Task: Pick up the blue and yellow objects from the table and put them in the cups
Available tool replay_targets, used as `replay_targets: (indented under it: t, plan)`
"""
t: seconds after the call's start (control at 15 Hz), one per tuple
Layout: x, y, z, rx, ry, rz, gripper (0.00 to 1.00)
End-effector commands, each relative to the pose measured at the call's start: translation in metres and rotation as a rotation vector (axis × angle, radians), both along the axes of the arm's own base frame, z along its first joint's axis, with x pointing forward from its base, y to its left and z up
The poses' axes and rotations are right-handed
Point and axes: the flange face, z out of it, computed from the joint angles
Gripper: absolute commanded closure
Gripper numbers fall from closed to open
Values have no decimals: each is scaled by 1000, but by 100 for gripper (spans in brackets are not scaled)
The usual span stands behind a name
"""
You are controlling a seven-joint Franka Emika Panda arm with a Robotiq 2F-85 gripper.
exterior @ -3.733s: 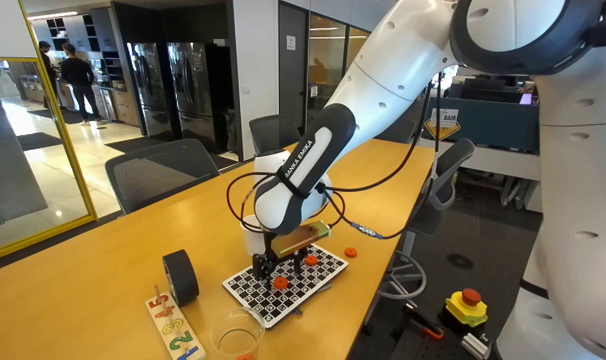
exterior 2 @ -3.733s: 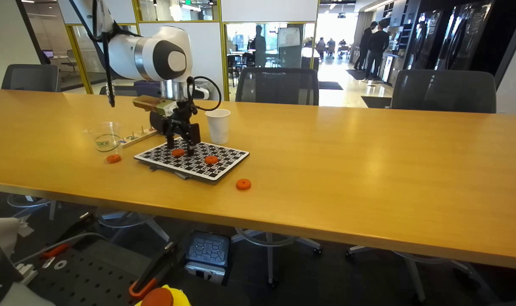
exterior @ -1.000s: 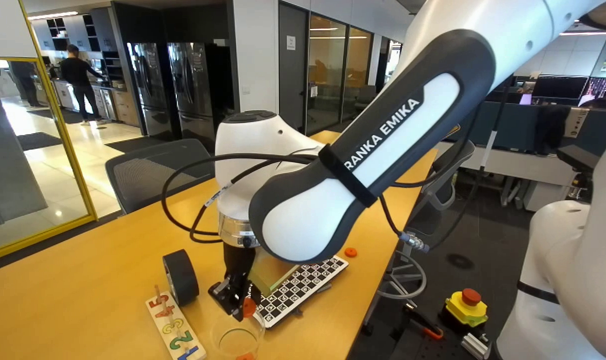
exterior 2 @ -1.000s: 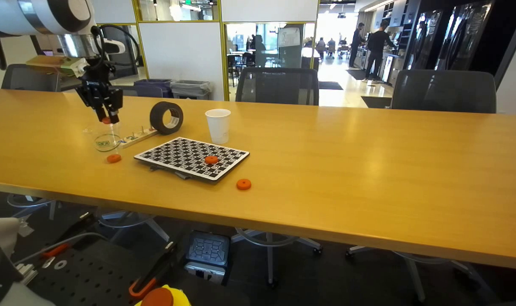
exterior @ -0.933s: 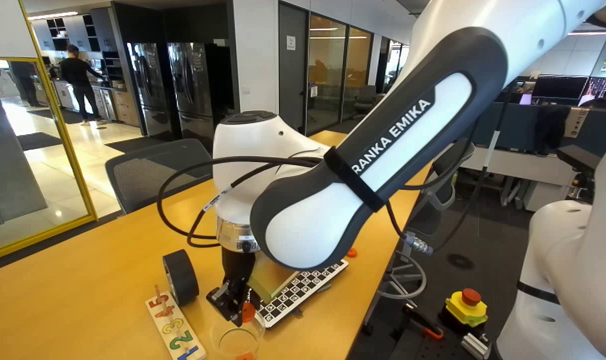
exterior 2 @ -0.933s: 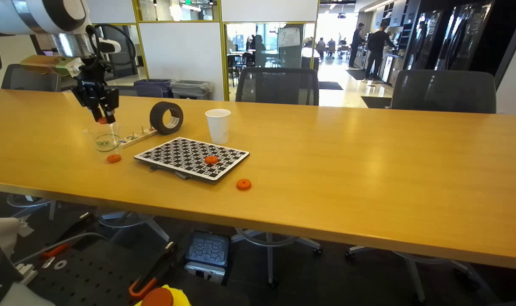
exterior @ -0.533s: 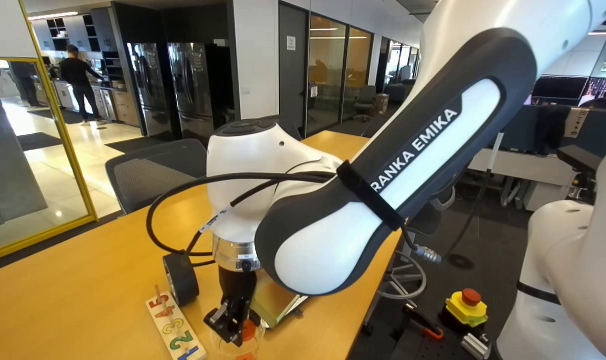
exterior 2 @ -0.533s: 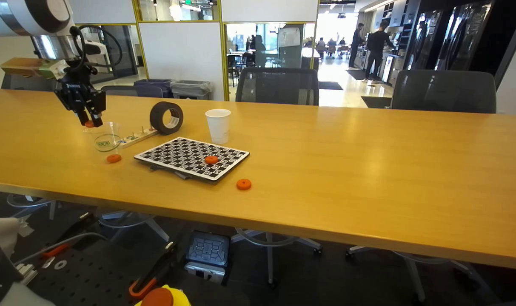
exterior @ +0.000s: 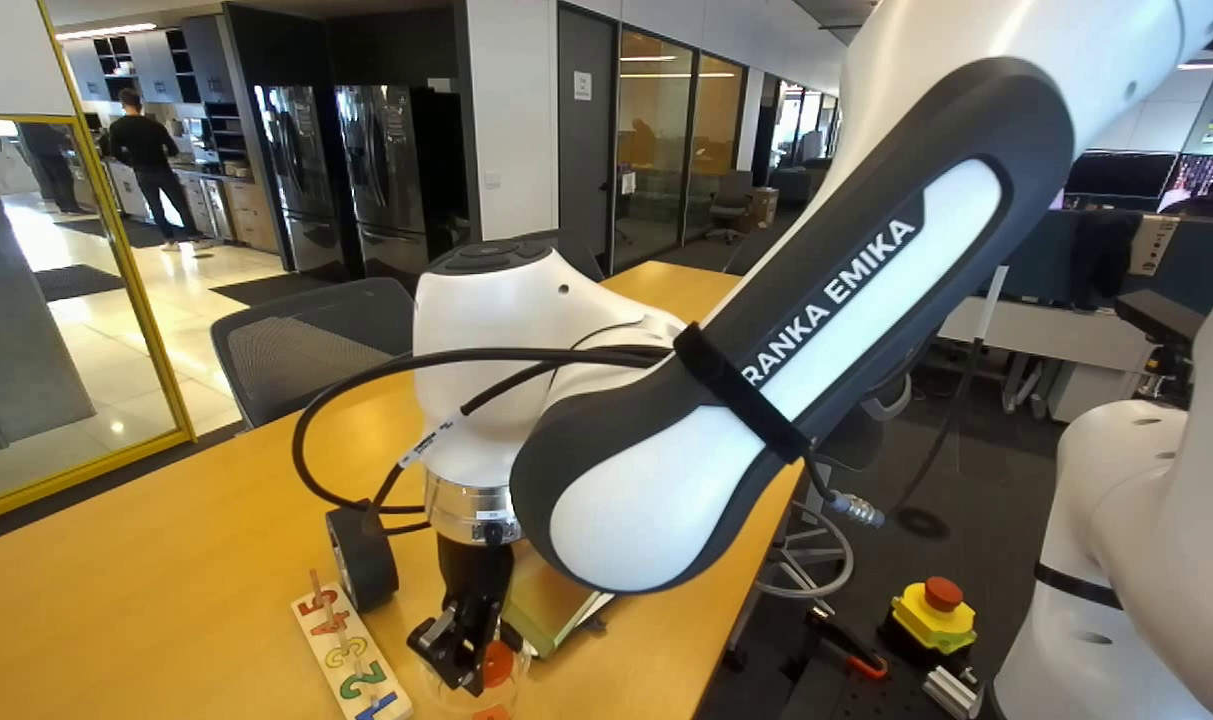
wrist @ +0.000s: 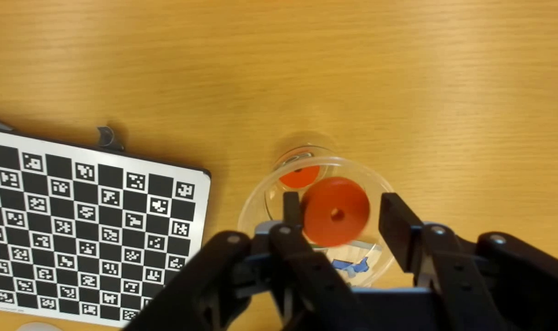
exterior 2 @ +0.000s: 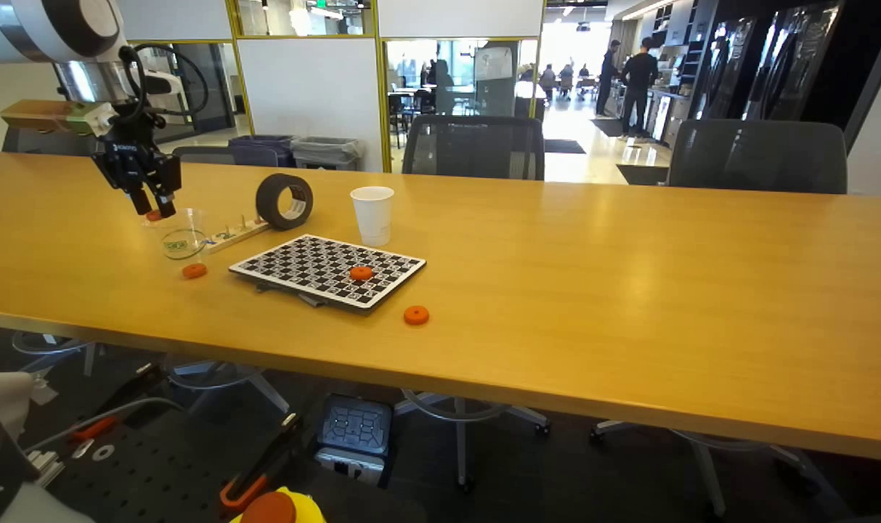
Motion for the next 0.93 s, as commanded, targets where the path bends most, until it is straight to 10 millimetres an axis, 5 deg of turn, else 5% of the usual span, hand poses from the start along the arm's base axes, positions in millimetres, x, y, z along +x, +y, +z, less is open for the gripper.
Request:
replay_targets:
  t: [0.0,0.2,0.47,0.87]
  plan:
    - [11,-1,7,13,-26,1,19]
    - [23,-9,14,17,-38,-19,0]
    - [49,-39,24,25,-61,-89,0]
    - [99,-129,22,27,-53,-254,0]
